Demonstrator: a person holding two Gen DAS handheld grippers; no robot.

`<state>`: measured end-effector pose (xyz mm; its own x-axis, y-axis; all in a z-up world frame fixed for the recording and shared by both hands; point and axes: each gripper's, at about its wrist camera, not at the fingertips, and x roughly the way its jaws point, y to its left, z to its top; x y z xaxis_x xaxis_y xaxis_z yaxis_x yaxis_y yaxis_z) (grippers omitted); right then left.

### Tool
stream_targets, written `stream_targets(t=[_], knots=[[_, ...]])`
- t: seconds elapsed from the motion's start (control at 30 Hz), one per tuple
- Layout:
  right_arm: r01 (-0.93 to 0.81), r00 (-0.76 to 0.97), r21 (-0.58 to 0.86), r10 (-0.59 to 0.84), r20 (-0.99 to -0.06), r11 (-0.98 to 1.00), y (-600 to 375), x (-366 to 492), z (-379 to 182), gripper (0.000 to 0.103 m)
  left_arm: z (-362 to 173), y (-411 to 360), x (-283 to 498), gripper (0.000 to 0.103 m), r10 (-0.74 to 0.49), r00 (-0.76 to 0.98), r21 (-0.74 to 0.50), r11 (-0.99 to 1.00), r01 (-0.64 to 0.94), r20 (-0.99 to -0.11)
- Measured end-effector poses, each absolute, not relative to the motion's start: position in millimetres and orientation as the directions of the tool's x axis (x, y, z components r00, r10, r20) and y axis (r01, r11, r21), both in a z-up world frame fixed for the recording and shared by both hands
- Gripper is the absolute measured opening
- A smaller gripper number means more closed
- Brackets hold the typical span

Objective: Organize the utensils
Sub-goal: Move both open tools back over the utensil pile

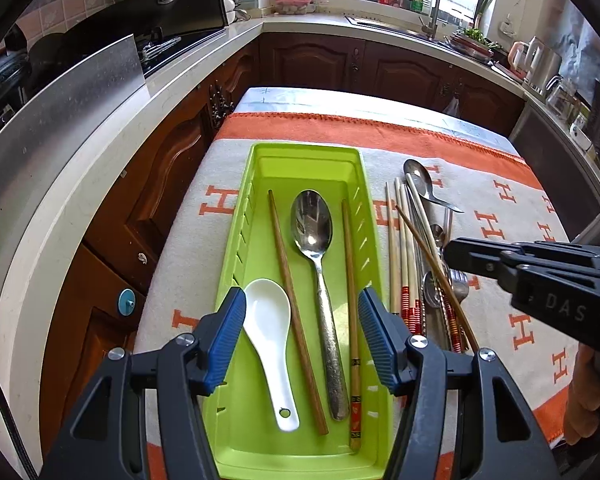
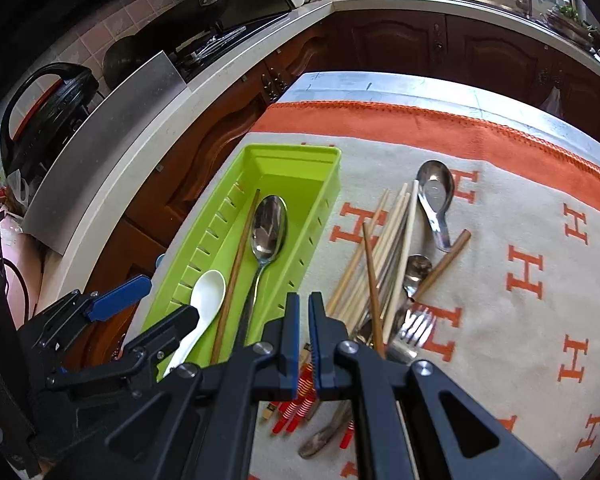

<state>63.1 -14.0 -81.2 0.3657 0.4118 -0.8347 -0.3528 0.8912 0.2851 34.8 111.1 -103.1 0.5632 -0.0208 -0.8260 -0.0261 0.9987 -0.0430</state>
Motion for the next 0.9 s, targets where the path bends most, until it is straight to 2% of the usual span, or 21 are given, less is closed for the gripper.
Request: stream_targets(t=[0.3,0.4,0.53,0.9], knots=[[-0.276,0.454,0.236,0.343,-0.822,0.932,-70.7,40.7,-65.5,0.006,-88.7,94.5,24.6,0.063,-0.031,0.585,-0.031,0.999,0.011,-0.810],[-0.250,0.478,0.229,0.325,-0.816,0.941,-88.2,34.3,-60.2,0.007,-84.8,86.1,21.8,0.069,-0.035,0.593,-0.023,0.999,0.029,-0.805],[-0.233,0.485,0.232,0.319,-0.814,0.944,-106.3,29.8,-57.9,0.007,-81.3,73.6,20.8,0.070,-0.065,0.593,-0.033,0.997,0.065,-0.803],[-0.246,0.504,0.234,0.331,-0.798,0.941,-125.2,19.9,-64.2,0.007,-91.5,47.6,35.0,0.069,-0.254,0.527,-0.220,0.967,0.128,-0.811]])
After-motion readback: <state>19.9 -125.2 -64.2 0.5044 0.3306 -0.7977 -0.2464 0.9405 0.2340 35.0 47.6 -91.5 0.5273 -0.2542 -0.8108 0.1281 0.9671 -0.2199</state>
